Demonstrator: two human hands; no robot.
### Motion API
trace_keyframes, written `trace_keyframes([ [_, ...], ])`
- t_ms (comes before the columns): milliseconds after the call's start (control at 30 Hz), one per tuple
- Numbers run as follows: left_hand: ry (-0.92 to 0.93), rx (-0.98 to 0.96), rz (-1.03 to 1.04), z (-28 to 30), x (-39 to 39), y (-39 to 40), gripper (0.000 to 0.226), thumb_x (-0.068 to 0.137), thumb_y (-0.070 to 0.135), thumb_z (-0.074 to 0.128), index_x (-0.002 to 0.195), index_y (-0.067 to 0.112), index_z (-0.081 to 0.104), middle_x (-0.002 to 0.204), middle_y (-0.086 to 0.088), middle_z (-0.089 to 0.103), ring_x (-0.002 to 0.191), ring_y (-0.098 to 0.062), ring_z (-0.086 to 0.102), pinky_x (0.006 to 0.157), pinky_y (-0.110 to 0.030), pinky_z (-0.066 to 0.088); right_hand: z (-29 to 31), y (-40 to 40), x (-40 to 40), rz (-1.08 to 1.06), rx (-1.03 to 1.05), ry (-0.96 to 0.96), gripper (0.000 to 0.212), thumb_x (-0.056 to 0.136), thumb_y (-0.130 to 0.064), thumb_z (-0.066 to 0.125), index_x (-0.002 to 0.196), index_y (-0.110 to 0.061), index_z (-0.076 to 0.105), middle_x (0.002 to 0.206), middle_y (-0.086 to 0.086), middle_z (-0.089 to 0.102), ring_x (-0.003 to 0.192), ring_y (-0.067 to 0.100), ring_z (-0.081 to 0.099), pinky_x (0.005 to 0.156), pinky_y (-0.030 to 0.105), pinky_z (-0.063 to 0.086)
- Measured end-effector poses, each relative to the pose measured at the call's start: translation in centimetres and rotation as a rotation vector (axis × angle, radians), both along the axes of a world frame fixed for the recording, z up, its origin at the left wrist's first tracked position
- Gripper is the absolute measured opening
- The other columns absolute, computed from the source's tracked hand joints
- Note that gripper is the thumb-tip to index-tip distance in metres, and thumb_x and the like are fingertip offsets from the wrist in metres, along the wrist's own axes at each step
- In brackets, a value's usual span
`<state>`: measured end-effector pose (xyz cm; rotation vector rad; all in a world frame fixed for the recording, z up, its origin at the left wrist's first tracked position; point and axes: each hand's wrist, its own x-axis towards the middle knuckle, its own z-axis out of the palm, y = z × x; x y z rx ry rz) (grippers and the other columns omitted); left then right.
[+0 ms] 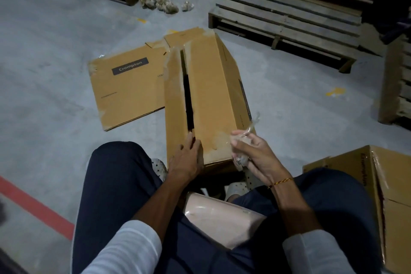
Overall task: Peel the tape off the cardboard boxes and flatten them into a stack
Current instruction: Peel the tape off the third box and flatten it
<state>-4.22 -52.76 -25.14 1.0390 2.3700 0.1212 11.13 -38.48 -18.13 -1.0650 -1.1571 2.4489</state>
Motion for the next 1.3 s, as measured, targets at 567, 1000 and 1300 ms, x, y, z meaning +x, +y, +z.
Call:
trace_keyframes([
  [567, 0.182, -0.289, 0.240, -2.3, -5.6, -2.7, 0.045, 0.103, 0.037, 0.042, 0.144, 0.019, 0.042, 0.161, -0.035, -0.008, 0.151, -0.047, -0.011, 0.123, -0.052, -0.003, -2.6, 0.0, -2.4, 0.146, 0.445, -0.378, 0.033, 0.093, -0.003, 0.062, 0.114, -0.027, 0.070, 0.081, 0.002, 0.064, 0.055, 0.011, 0.051, 0.048, 0.023, 0.040],
  [1000, -0.077, -0.027, 0.097, -4.0, -8.6, 2.3, 0.070, 0.104, 0.051, 0.039, 0.161, 0.027, 0.006, 0.166, -0.015, 0.017, 0.154, -0.035, 0.010, 0.125, -0.051, 0.012, -4.8, 0.6, -6.1, 0.278, 0.877, -0.657, 0.064, 0.103, -0.046, 0.033, 0.058, -0.017, 0.068, 0.063, -0.002, 0.069, 0.070, 0.021, 0.065, 0.081, 0.041, 0.054],
  [1300, -0.100, 0.024, 0.064, -3.3, -9.4, 3.9, 0.046, 0.103, 0.052, 0.038, 0.131, 0.021, 0.059, 0.131, -0.010, 0.060, 0.121, -0.029, 0.055, 0.108, -0.052, 0.041, -3.7, 1.2, -6.6, 0.411, 0.633, -0.337, 0.052, 0.105, -0.025, 0.048, 0.149, -0.047, 0.029, 0.142, -0.006, 0.041, 0.121, 0.010, 0.048, 0.094, 0.029, 0.045],
])
